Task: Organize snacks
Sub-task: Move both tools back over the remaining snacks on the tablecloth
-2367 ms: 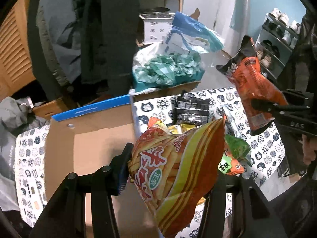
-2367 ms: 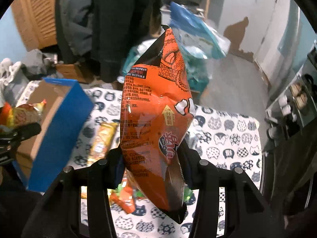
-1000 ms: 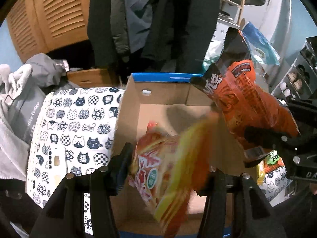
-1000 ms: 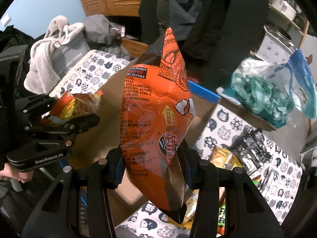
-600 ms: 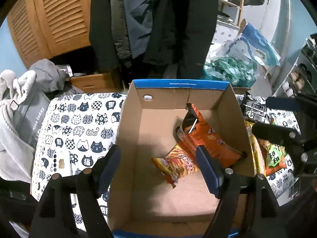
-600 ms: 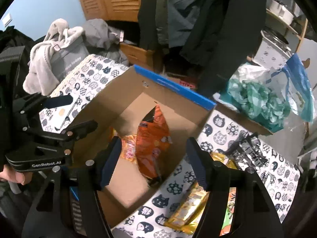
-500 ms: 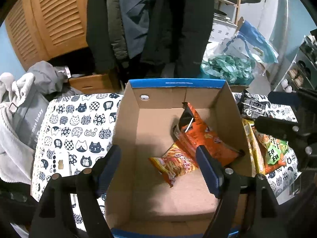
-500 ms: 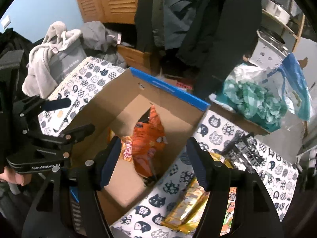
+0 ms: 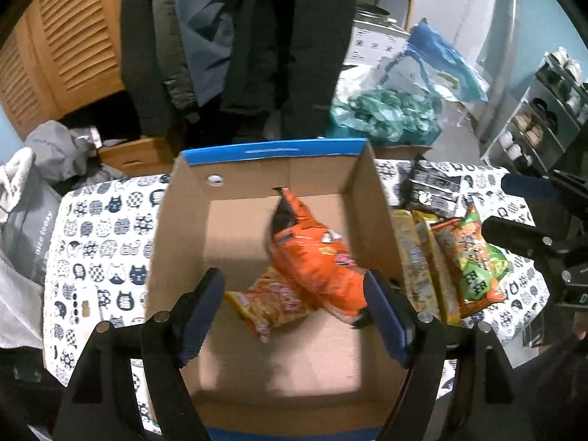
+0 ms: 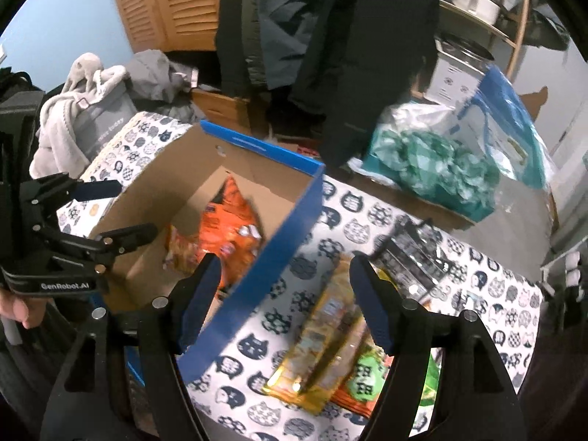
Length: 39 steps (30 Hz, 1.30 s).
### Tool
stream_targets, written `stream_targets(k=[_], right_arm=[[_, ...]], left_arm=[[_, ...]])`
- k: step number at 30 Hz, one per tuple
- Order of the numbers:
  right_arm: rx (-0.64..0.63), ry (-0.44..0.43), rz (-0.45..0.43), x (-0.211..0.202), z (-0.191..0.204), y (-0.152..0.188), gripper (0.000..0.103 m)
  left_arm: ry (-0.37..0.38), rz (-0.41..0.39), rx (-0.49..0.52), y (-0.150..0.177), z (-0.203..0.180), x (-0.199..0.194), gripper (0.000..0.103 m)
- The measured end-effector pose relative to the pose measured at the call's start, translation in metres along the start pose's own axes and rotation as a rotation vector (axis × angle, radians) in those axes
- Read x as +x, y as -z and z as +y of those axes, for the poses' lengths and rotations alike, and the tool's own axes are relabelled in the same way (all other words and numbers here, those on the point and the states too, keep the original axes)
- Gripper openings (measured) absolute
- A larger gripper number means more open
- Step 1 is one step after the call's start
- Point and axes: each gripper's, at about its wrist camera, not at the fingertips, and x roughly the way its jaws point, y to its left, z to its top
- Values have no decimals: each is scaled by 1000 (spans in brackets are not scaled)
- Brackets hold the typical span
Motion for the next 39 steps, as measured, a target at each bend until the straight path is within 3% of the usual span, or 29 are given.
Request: stream_targets(k=[16,27,39], right_arm=[[109,49,-15,-24,-76,43,74],[176,79,3,-28,-119,79,74],[228,96,68,-8,-168,127,74]], left_arm=[[55,19,117,-9,-79,2,79],[127,89,167,-4,-136,24,79],[139,136,148,3,-170,65,79]])
